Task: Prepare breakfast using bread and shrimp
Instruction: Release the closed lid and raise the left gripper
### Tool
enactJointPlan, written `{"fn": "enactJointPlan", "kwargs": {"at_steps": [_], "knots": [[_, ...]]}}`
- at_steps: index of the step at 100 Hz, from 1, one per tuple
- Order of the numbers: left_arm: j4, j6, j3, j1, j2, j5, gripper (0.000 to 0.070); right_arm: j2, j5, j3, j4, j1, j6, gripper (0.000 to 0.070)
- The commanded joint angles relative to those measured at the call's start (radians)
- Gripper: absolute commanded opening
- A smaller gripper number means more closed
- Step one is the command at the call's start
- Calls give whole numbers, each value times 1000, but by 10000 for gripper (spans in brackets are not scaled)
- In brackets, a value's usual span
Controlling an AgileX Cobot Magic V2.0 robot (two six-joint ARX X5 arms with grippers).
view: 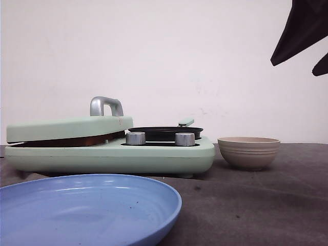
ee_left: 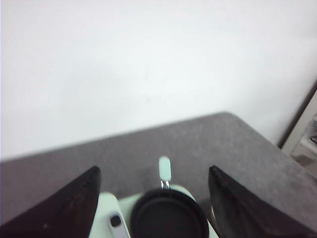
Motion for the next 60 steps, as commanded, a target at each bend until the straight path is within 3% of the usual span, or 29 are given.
{"fn": "enactJointPlan", "kwargs": {"at_steps": [1, 18, 33, 52, 60], "knots": [[-6, 44, 14, -1, -28, -6, 347, 5, 2, 10, -2, -2, 23, 467], [-104, 127, 6, 2, -116, -41, 347, 29, 1, 76, -54, -56, 26, 467], [-141, 149, -42, 2, -189, -43, 346, 116, -40, 198, -131, -137, 9, 467], [-55, 156, -220, 3, -334, -43, 340, 311, -170, 373, -196, -253, -38, 467], [2, 144, -322, 3, -411, -43, 306, 409, -201, 442, -225, -294, -60, 468]]}}
